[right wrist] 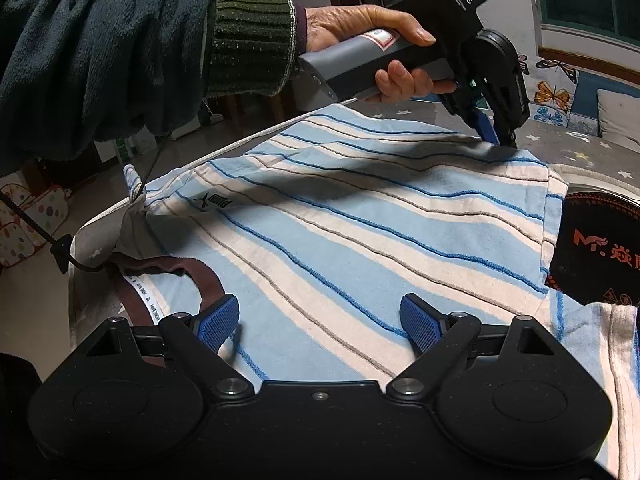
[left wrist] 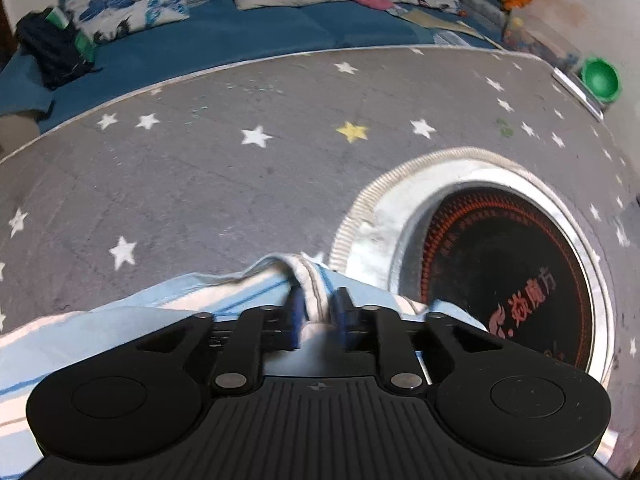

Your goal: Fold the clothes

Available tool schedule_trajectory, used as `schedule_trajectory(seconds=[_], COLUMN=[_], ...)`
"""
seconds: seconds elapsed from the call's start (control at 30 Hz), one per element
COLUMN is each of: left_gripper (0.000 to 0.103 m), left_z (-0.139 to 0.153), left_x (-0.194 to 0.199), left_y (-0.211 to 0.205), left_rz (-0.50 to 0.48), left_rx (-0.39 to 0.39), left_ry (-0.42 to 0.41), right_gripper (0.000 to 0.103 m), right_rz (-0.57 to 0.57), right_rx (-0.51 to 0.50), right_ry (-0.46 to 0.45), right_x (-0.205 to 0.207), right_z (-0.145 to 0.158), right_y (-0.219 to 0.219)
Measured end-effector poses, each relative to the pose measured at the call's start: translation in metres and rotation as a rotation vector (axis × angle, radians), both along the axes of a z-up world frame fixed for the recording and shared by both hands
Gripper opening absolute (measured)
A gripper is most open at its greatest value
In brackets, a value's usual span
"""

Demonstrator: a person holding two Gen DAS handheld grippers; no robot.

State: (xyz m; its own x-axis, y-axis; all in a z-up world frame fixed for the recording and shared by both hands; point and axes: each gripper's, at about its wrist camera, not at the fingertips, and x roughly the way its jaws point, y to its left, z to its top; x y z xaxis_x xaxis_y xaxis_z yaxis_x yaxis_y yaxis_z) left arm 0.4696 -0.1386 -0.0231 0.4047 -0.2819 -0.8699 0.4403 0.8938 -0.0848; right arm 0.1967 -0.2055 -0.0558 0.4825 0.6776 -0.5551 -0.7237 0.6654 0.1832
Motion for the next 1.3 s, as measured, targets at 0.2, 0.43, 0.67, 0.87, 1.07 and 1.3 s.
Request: schedule_trajectory(seconds=[0.2,0.43,0.67,0.87,1.07,1.3], left_gripper=[0.005,0.005,0.006,0.033,0.007,0.005], left_z=[0.01,0.025,0.004,0.011,-0.003,0.02], left_x=[0.005,0.034,0.063,0.047,0.035,0.039], left_y=[0.0,0.003,0.02,0.016,0.01,0.012], left_rz=[0.024,0.093,0.221,0.141,0.091,0.103], left_rx=[-0.042,-0.147,-0.335,-0.258,-0.187,-0.228], left_ry=[-0.043,-0.015,0.199,0.161,0.176,0.126], right_gripper=[0.09,0.09,0.091,0.093,0.093,0.093], right_rz=[-0.001,-0.01,-0.003,0.003,0.001,0.0], right_rx=[0.003,0.0,-0.001,-0.005,-0.003,0.0], right_ry=[0.002,-0.002,0.0,-0.003,-0.002,0.0], right_x=[0.0,-0.001,-0.002,-0.003,-0.003,-0.002], right_z=[0.0,0.0,-0.001,0.0,0.0,0.0], right_y=[0.0,0.001,0.002,0.004,0.004,0.003])
